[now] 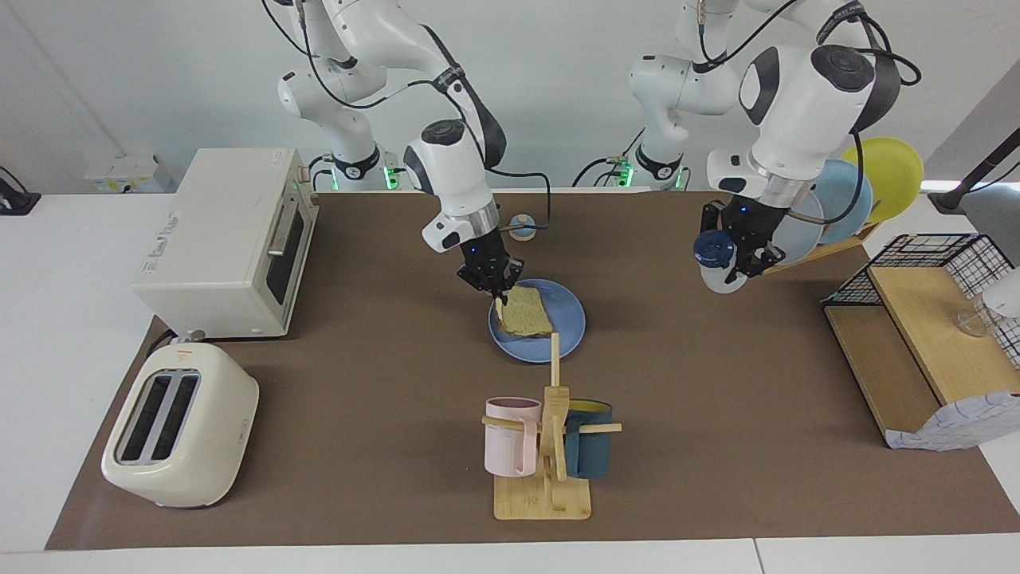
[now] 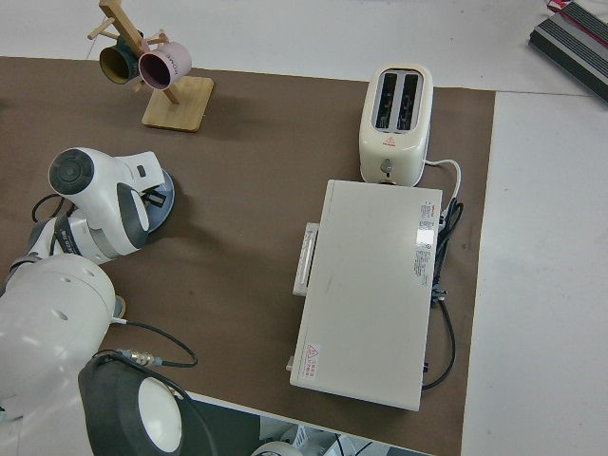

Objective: Put bread on plate and add seasoning
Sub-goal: 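Lower the bread onto the plate while the left gripper brings the bottle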

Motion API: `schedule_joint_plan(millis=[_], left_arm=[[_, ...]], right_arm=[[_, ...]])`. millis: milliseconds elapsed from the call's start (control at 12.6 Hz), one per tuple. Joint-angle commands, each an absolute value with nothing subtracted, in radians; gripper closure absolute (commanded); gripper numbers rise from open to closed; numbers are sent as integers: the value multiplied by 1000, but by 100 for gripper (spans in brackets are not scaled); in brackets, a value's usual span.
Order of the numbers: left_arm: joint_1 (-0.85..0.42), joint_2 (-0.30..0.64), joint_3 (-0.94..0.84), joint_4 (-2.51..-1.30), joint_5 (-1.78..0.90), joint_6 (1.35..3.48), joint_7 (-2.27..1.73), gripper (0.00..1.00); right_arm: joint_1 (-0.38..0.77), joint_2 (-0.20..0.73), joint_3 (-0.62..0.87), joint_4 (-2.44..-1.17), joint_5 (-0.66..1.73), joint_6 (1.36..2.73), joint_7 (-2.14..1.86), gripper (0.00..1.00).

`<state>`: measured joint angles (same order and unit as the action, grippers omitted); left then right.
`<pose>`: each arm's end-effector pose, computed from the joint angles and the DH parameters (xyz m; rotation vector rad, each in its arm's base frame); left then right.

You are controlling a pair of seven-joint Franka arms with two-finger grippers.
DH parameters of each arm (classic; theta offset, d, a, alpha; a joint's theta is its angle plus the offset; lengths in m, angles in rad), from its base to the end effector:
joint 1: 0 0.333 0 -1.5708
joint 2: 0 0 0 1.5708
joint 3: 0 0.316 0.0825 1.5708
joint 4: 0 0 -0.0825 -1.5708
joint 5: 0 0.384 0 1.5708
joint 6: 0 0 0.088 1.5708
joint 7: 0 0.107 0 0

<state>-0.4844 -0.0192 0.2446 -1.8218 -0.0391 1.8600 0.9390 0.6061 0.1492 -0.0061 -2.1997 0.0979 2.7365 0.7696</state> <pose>0.5466 -0.1358 0.5406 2.6019 -1.7207 0.1059 0.4822 0.3254 0.3565 -2.8074 0.3553 -0.3803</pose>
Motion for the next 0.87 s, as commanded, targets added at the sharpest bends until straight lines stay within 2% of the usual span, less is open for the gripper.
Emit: schedule_joint_plan(millis=[0,79,395,633,791], left_arm=[[-537,-96,255,-1929,-52,1859,994,100],[-557,-110,255,-1959,-52,1868,997,100],[-594,-150,253,-2035,-52,1916,997,100],[-606,-161,253,-2052,-52,1913,996,100],[-626,-172,253,-2071,-52,1911,996,100]], right_arm=[[598,117,5,-2238,120,2758,782,14],[598,117,3,-2235,120,2755,782,0],[560,132,3,-2185,120,2738,765,0],[539,140,0,-2126,110,2672,762,0],[525,115,2,-2123,120,2681,764,0]])
